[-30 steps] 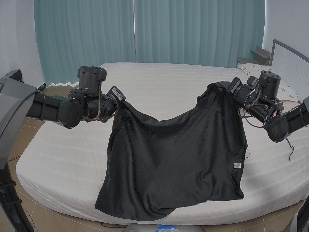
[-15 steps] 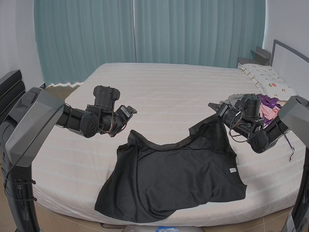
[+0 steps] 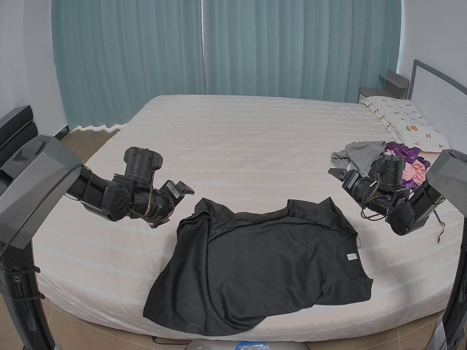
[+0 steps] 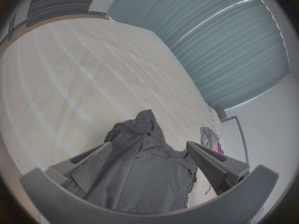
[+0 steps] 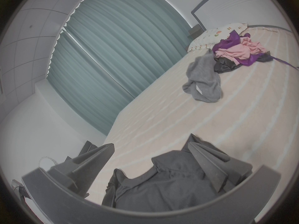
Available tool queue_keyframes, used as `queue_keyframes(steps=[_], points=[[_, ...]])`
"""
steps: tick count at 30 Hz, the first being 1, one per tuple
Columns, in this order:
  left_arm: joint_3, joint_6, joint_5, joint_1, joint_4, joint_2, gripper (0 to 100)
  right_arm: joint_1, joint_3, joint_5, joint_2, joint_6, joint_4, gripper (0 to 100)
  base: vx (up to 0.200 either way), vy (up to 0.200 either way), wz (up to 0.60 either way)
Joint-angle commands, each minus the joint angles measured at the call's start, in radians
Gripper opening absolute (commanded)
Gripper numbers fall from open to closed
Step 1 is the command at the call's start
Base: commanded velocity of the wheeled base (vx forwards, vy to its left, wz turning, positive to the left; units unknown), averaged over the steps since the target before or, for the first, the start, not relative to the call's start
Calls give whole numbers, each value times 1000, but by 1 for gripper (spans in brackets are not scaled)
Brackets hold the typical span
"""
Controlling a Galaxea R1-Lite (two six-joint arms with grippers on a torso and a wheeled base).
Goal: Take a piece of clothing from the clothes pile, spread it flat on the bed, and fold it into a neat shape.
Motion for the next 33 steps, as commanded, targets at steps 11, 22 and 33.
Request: queue_keyframes(steps=[11,22,33], points=[[532,-6,-52,9,-143,-331,100,-38,369,32,-206,18,-12,100,0,0,0],[662,-87,-59,8,-258,-399,100,-48,539,75,-251,140,-146,100,0,0,0],[569,-84,-58,-32,-304,-253,100,-17,377,101,-63,98,-135,100,0,0,0]])
